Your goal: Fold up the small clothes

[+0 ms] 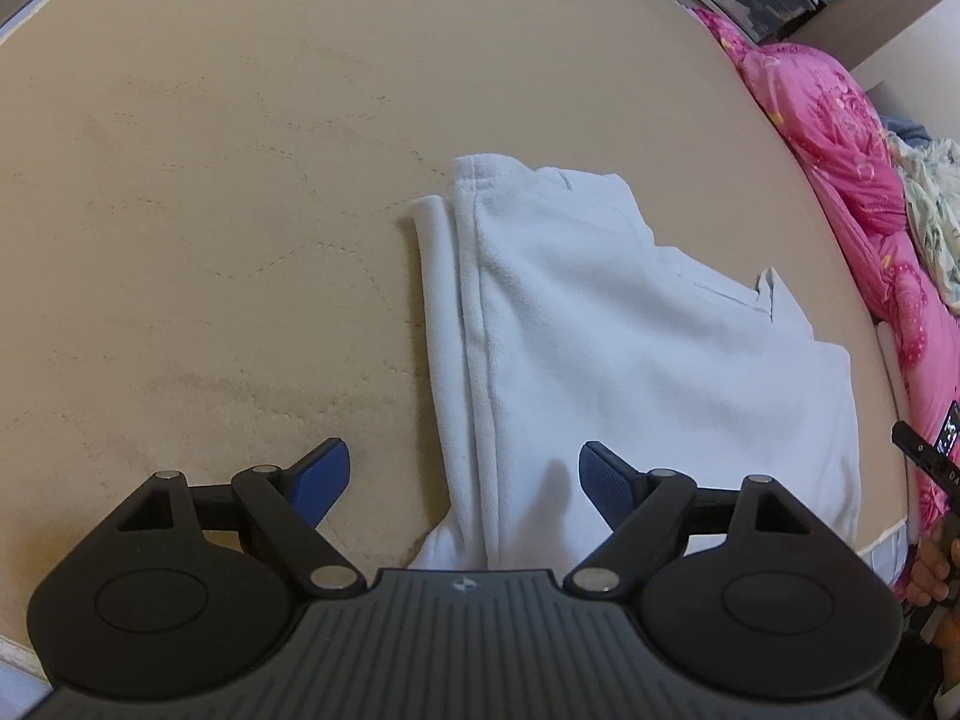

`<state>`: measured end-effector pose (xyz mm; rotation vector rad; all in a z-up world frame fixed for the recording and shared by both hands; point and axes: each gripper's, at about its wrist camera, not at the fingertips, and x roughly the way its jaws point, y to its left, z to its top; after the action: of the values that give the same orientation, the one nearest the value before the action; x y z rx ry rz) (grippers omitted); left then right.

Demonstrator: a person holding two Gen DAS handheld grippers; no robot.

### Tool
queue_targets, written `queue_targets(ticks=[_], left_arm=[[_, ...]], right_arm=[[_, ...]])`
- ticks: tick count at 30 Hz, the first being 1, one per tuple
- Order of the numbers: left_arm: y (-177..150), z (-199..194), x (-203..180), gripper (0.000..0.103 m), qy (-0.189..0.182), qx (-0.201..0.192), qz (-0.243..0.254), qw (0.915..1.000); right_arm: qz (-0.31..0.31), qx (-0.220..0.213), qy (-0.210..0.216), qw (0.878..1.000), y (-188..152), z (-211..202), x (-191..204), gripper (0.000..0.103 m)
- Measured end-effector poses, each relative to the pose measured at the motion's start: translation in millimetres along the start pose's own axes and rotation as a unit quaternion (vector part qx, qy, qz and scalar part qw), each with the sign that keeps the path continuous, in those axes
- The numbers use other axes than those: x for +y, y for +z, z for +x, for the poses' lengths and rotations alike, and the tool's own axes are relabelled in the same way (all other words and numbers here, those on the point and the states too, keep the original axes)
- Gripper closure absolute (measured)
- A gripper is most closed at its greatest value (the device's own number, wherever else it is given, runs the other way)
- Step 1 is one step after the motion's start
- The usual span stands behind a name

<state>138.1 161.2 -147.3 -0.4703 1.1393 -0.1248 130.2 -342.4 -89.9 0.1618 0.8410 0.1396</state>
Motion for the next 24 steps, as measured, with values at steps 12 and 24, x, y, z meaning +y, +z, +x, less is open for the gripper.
queue_targets(ticks=[12, 24], left_arm=[[-14.8, 12.2, -30.0, 0.027, 0.010, 0.002, 0.080, 0.9968], [-13.5, 8.4, -34.5, 0.085, 0.004, -0.025, 0.068, 0.9974]], right_arm=[[-0.005, 0.005, 0.002, 1.000, -3.0, -1.3, 4.4, 0.051], [0.005, 0.002, -0.005, 1.000, -3.6, -3.9, -1.8, 0.051]])
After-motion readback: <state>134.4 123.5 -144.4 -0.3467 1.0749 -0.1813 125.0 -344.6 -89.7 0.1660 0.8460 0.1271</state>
